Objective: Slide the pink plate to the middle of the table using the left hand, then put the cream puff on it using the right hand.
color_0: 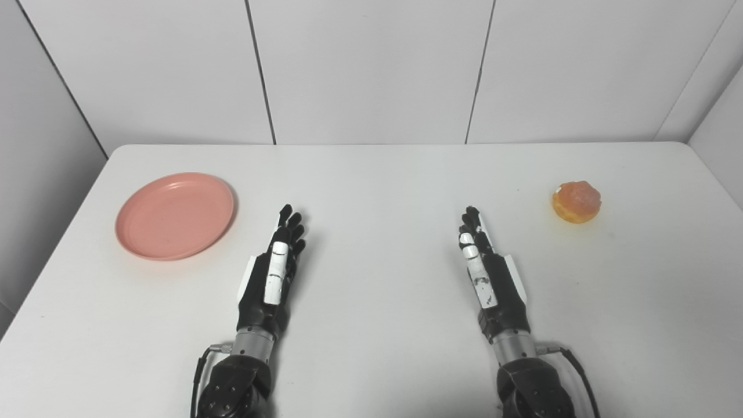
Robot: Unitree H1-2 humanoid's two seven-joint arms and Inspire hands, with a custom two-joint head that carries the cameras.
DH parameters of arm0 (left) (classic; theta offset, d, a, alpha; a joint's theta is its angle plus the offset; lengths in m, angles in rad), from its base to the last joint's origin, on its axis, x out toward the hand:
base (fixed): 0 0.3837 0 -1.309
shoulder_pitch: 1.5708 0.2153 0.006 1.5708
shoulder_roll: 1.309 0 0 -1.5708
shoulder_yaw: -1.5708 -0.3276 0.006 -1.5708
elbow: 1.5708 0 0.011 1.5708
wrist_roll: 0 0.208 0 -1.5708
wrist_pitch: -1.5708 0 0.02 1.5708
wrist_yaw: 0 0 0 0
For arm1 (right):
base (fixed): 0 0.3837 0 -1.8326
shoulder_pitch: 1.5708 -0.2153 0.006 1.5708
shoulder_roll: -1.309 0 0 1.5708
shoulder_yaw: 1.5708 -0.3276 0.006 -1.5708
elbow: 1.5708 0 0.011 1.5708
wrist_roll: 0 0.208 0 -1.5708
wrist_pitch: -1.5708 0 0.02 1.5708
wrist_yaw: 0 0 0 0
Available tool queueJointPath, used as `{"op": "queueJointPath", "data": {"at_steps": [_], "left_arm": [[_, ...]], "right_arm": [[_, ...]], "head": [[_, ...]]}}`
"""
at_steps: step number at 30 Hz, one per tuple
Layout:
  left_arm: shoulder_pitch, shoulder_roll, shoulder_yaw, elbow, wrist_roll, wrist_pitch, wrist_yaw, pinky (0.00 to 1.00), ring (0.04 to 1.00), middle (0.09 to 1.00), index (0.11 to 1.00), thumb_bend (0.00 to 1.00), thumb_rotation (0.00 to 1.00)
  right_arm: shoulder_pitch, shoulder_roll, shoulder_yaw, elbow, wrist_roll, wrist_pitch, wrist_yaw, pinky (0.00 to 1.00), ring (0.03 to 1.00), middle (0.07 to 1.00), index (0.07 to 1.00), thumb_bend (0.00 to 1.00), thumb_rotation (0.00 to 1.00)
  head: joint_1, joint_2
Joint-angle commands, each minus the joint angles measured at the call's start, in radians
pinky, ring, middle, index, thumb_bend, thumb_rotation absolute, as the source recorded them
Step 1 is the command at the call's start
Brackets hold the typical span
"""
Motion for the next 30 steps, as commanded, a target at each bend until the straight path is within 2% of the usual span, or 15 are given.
{"op": "queueJointPath", "data": {"at_steps": [1,4,16,23,24,25,26,27,28,30], "left_arm": [[0.001,0.0,0.001,-0.013,0.005,-0.001,0.003,1.0,1.0,1.0,1.0,0.64,1.0],[0.002,0.002,-0.002,-0.026,0.015,0.019,0.007,1.0,0.999,1.0,1.0,0.64,1.0],[0.004,0.002,0.0,-0.01,0.014,-0.013,-0.001,1.0,0.993,1.0,0.994,0.64,1.0],[0.008,-0.005,-0.001,-0.006,0.02,-0.028,0.007,1.0,0.989,0.994,0.985,0.66,1.0],[0.01,-0.006,-0.005,-0.01,0.026,-0.022,0.009,1.0,0.989,0.995,0.985,0.66,1.0],[0.011,-0.007,-0.008,-0.013,0.029,-0.017,0.009,1.0,0.989,0.996,0.986,0.66,1.0],[0.012,-0.019,-0.009,-0.014,0.04,-0.016,0.024,1.0,0.99,0.997,0.986,0.66,1.0],[0.012,-0.03,-0.011,-0.012,0.055,-0.017,0.041,0.98,0.968,0.977,0.964,0.65,1.0],[0.013,-0.042,-0.016,-0.006,0.071,-0.023,0.056,0.97,0.955,0.967,0.952,0.65,1.0],[0.018,-0.04,-0.045,-0.003,0.088,-0.017,0.04,0.99,0.97,0.981,0.966,0.65,1.0]], "right_arm": [[-0.009,0.0,0.003,0.0,-0.003,-0.032,0.006,1.0,1.0,1.0,1.0,0.6,0.93],[-0.009,0.001,0.002,0.005,-0.012,-0.04,-0.001,1.0,1.0,1.0,0.999,0.59,0.93],[-0.014,0.005,-0.009,0.014,-0.005,-0.052,-0.001,1.0,0.999,1.0,1.0,0.62,0.97],[-0.009,0.01,-0.015,0.002,0.019,-0.035,0.006,1.0,0.996,0.999,0.988,0.59,0.99],[-0.007,0.006,-0.015,-0.001,0.022,-0.034,0.01,1.0,0.997,0.999,0.988,0.59,0.99],[-0.007,0.003,-0.015,-0.002,0.023,-0.033,0.012,1.0,0.999,1.0,0.989,0.59,0.99],[-0.004,-0.009,-0.015,-0.004,0.033,-0.034,0.025,1.0,1.0,1.0,0.99,0.59,0.99],[-0.001,-0.022,-0.016,-0.006,0.045,-0.036,0.04,1.0,1.0,1.0,0.996,0.57,1.0],[0.003,-0.035,-0.02,-0.004,0.061,-0.041,0.054,1.0,1.0,1.0,0.998,0.55,1.0],[0.008,-0.055,-0.034,0.003,0.1,-0.044,0.081,1.0,1.0,1.0,1.0,0.54,1.0]], "head": [[0.002,-0.001],[0.002,-0.001],[0.002,-0.002],[0.022,-0.005],[0.073,-0.013],[0.073,-0.013],[0.141,-0.027],[0.165,-0.033],[0.219,-0.047],[0.273,-0.064]]}}
